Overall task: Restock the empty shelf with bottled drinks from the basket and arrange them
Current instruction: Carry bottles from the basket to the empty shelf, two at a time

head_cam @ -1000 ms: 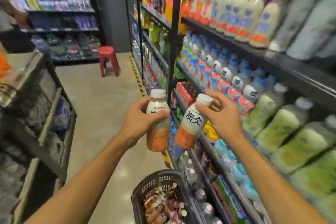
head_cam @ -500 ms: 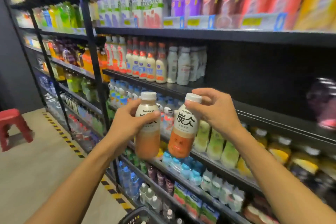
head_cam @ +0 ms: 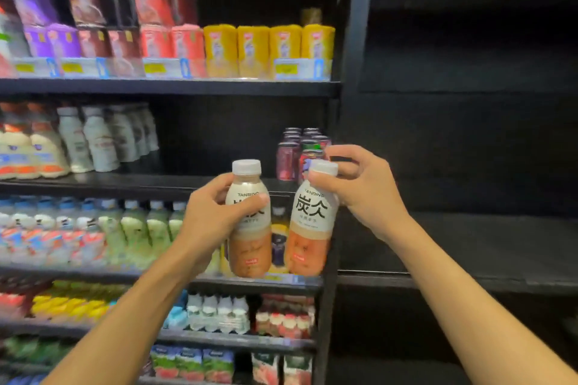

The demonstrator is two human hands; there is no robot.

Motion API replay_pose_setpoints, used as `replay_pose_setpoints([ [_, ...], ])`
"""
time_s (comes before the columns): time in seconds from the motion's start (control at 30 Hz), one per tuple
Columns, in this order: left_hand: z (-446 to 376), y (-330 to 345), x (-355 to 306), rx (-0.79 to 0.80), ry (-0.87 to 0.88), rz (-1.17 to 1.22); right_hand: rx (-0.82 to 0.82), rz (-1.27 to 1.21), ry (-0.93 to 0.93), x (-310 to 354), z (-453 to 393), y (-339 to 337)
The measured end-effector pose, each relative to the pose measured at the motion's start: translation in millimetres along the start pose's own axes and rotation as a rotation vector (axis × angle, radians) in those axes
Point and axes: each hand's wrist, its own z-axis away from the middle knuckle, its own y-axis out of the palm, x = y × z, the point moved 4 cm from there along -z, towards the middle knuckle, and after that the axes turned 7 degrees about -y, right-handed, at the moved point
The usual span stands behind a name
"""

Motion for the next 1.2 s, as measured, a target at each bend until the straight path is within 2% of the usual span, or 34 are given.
replay_pose_setpoints([
  [0.3, 44, 224, -13, 0.226, -0.033, 0.016, -0.186, 0.267, 0.067, 5, 83, -226],
  [0.57, 41, 366, 3, 0.362, -0.046, 0.044, -0.373, 0.405, 0.143, -19, 120, -358],
  [0.83, -20, 455, 46, 0.39, -0.085, 0.077, -0.483, 0.481, 0.195, -88, 103, -428],
  [1.2, -134, 527, 137, 0.378, -0.173, 0.041, -0.468, 0.46, 0.28, -222, 7, -457],
])
